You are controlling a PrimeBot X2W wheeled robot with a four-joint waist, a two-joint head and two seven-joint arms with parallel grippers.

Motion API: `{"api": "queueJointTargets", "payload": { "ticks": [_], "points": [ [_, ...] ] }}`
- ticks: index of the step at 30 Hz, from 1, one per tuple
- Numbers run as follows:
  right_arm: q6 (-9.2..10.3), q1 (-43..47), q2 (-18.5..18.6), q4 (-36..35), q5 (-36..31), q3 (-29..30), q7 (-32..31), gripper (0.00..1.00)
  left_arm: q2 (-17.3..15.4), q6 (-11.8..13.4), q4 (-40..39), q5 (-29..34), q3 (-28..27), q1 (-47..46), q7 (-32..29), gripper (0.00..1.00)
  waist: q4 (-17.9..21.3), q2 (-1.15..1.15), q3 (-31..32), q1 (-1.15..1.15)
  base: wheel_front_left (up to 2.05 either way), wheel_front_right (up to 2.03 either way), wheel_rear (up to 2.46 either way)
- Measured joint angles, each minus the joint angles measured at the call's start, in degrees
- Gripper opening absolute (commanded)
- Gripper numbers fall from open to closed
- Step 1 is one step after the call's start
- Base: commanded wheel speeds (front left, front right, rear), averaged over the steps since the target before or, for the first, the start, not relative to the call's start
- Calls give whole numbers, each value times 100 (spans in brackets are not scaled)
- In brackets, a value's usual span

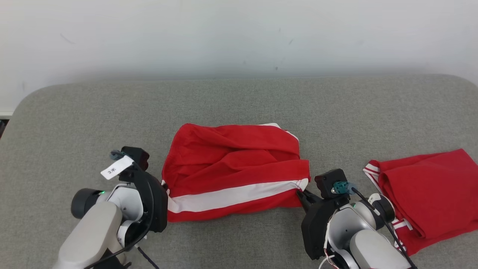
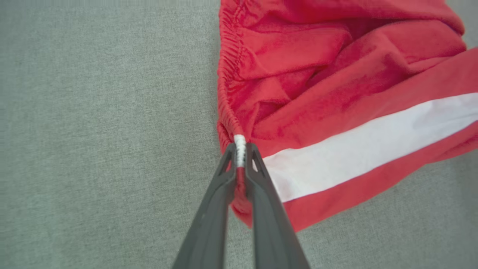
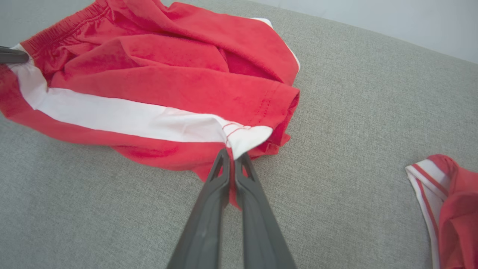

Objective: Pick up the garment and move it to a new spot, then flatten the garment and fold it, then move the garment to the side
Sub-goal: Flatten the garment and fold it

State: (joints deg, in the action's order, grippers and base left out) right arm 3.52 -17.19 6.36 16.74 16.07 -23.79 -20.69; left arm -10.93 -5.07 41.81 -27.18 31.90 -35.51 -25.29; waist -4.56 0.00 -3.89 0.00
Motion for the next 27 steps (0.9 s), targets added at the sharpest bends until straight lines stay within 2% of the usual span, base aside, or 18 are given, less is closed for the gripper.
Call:
{"api": "queueJointTargets", "payload": {
  "ticks": [1, 6, 11, 16, 20, 24, 27],
  "points": [
    [1, 0, 0, -1, 1, 3, -1, 0, -4, 0, -19, 1, 1, -23, -10, 0, 3, 0, -1, 0, 0, 0, 0],
    [9, -8, -1, -87, 37, 157, 68, 0, -1, 8, -254, 3, -92, -55, 145, 0, 0, 0, -3, 0, 0, 0, 0],
    [53, -235, -11, -409, 221, 527, 366, 0, 91, 175, -605, -87, -463, -360, 608, 0, -22, 0, 12, 0, 0, 0, 0],
    [44, -623, 51, -1046, 477, 1002, 822, 0, 439, 433, -1222, -575, -1101, -514, 1329, 0, -37, 0, 95, 0, 0, 0, 0],
    [-134, -614, 134, -1556, 717, 1115, 1003, 0, 624, 514, -1733, -980, -1463, -326, 1661, 0, -19, 0, 188, 0, 0, 0, 0],
    [-279, -235, 335, -2095, 935, 1294, 1054, 0, 730, 557, -2310, -1361, -1690, 98, 1830, 0, 10, 0, 274, 0, 0, 0, 0],
    [-277, 175, 541, -2406, 966, 1416, 960, 0, 714, 558, -2711, -1479, -1742, 408, 1833, 0, 38, 0, 331, 0, 0, 0, 0]
  ]
}}
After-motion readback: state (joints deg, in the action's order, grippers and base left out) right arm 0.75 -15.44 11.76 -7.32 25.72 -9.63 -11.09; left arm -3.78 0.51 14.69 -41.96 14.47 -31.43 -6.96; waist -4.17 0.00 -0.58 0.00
